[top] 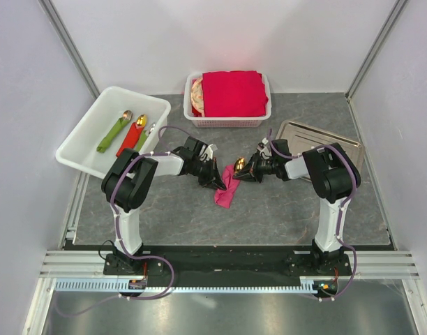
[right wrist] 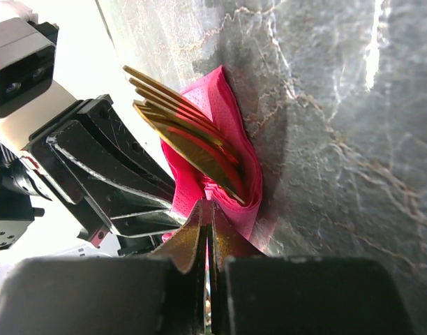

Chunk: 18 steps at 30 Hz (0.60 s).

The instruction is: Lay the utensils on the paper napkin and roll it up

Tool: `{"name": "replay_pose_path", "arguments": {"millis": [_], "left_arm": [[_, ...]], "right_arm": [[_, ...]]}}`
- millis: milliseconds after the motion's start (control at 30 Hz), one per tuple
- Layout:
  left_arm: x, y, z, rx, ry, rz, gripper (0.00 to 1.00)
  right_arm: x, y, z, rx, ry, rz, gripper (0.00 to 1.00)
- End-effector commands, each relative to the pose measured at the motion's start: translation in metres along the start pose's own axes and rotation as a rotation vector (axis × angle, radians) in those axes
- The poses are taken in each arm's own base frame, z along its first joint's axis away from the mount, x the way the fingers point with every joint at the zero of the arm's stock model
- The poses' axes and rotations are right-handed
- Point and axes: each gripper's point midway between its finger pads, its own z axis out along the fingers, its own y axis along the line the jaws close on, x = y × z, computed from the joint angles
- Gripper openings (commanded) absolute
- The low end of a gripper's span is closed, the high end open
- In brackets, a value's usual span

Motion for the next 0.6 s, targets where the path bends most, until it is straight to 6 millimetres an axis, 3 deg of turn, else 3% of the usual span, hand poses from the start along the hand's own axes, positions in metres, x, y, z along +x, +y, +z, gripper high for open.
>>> {"name": "replay_pose_path", "arguments": {"millis": [0, 367, 567], "left_arm": [[0.004, 0.027, 0.003, -0.091, 0.002, 0.031, 0.02], [-0.020, -0.039, -0.026, 0.076, -0.096, 0.115, 0.02], [-0.019, -0.064, -0.031, 0.181, -0.100, 0.099, 0.02]], "right_arm": [[0.005, -0.040, 0.006, 0.119, 0.005, 0.015, 0.00], [0.007, -0.081, 0.001, 0.300, -0.016, 0.026, 0.00], [0.006, -0.086, 0.000, 0.332, -0.019, 0.017, 0.00]]}}
